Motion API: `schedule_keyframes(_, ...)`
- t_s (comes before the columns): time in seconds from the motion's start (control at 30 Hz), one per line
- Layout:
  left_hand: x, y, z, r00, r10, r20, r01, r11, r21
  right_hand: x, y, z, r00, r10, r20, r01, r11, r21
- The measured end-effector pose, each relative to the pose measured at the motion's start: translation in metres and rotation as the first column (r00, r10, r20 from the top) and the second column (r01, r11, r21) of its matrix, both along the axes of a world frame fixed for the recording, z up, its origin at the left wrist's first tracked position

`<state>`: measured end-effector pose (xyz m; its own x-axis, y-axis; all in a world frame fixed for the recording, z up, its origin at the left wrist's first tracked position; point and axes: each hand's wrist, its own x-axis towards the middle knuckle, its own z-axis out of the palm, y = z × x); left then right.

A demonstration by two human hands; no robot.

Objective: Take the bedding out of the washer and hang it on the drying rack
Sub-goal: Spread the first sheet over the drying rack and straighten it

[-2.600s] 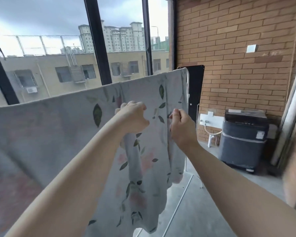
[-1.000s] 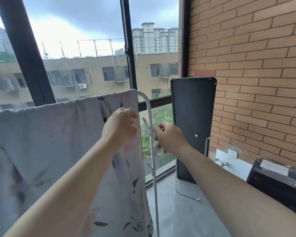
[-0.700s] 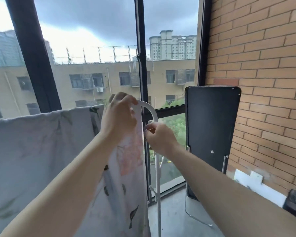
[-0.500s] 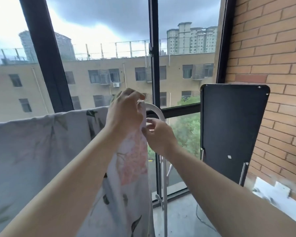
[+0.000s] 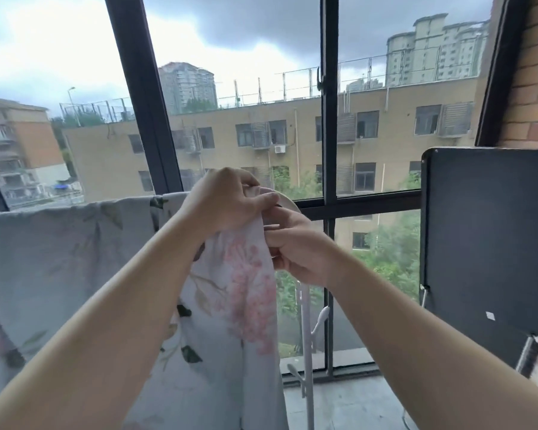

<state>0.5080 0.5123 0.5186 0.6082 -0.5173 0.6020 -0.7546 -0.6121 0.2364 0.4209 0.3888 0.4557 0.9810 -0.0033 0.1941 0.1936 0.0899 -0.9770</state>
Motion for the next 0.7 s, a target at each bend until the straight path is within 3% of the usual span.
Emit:
schedule_keyframes(0.13, -0.004, -0.001, 0.004, 0.998, 0.015, -0.055, -0.014, 1.0, 0.014, 0.005, -0.013, -0.004, 0.998, 0.047, -0.042, -0.056, 0.968, -0.245)
schedule_keyframes(0.27, -0.018, -0.005, 0.003, 0.943, 0.177, 0.282, -0.186, 0.982, 0.008, 0.016, -0.02, -0.021, 0.991, 0.049, -0.12, -0.086, 0.942, -0.324)
schedule_keyframes(0.37, -0.031, -0.013, 0.0, 0.905, 0.28, 0.32, -0.291, 0.957, -0.015, 0.02, -0.03, -0.029, 0.991, 0.073, -0.109, -0.112, 0.905, -0.41)
schedule_keyframes(0.43, -0.036, -0.018, -0.004, 0.914, 0.302, 0.271, -0.32, 0.947, 0.021, 0.015, -0.038, -0.026, 0.998, -0.025, 0.065, 0.052, 0.897, -0.44)
schedule_keyframes(0.5, -0.04, -0.022, -0.008, 0.924, 0.282, 0.256, -0.296, 0.955, 0.017, 0.011, -0.048, -0.019, 0.917, -0.267, 0.296, 0.351, 0.892, -0.285)
schedule_keyframes(0.53, -0.04, -0.024, -0.008, 0.93, 0.271, 0.25, -0.281, 0.96, 0.005, 0.013, -0.052, -0.016, 0.861, -0.384, 0.333, 0.453, 0.877, -0.16)
schedule_keyframes(0.6, -0.039, -0.025, -0.007, 0.94, 0.251, 0.231, -0.255, 0.967, -0.014, 0.021, -0.057, -0.011, 0.782, -0.543, 0.306, 0.577, 0.817, -0.025)
schedule_keyframes(0.7, -0.038, -0.027, -0.005, 0.948, 0.237, 0.214, -0.233, 0.971, -0.045, 0.031, -0.056, -0.003, 0.771, -0.584, 0.254, 0.618, 0.783, -0.075)
